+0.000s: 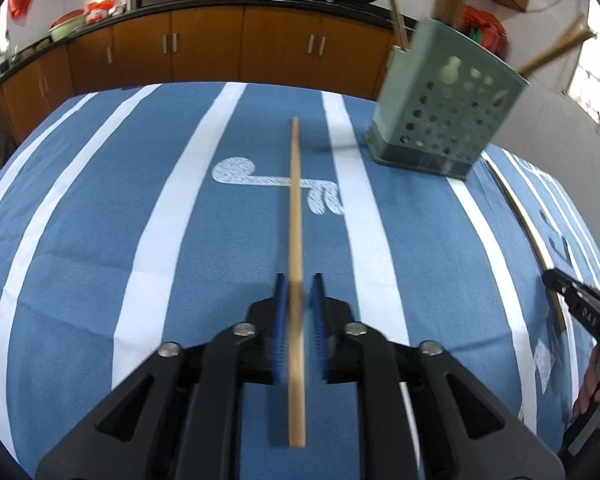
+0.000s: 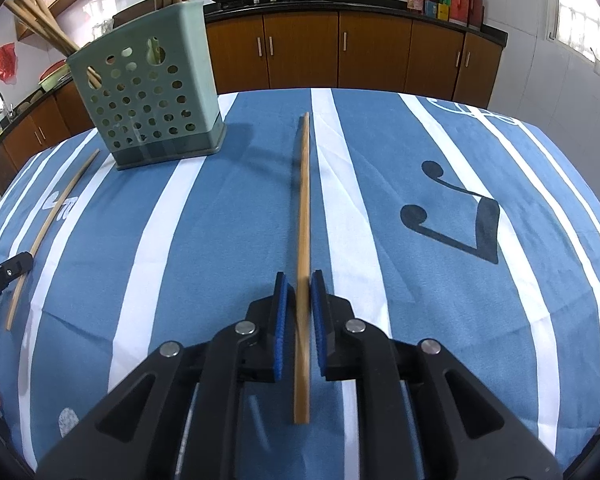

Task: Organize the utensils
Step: 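Lift both held chopsticks upright and carry them toward the green holder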

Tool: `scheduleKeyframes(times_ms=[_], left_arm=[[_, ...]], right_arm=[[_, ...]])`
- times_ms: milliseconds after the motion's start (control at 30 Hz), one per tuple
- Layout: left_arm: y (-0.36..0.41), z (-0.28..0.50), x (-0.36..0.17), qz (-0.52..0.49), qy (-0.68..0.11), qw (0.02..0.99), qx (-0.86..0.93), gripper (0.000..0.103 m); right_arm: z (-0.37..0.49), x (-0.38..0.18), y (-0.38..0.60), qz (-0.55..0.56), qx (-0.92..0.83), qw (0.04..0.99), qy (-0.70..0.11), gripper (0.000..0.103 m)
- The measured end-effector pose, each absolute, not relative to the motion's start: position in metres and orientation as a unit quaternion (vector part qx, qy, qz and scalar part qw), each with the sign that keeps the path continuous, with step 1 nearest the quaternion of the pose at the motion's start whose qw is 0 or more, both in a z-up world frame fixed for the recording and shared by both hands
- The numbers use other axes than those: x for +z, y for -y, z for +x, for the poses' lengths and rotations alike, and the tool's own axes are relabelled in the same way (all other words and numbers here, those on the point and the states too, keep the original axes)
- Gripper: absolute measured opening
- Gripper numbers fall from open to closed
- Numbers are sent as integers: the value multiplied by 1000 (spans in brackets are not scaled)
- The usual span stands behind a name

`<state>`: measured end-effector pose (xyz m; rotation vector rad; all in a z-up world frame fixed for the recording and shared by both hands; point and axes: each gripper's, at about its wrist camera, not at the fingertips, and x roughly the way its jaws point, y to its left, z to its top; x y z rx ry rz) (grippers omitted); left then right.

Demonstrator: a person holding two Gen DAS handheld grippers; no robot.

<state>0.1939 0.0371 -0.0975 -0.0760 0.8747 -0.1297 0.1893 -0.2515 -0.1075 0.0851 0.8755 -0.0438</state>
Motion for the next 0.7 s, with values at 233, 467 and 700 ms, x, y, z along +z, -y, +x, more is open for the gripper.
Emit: scheduleKeyframes(times_ms=[233,467,700], left_arm=[[-29,184,-98,-2,-425,903,-60,15],[-41,180,-93,-5,-430,901,-61,7],[-47,168,-56,-26,-389,918,-75,7]], right_arm=[[185,-107,259,60,-19,904,-423,8],[167,-86,267,75,-14,916,-393,8],[151,-43,281,91,-21,939,-331,8]])
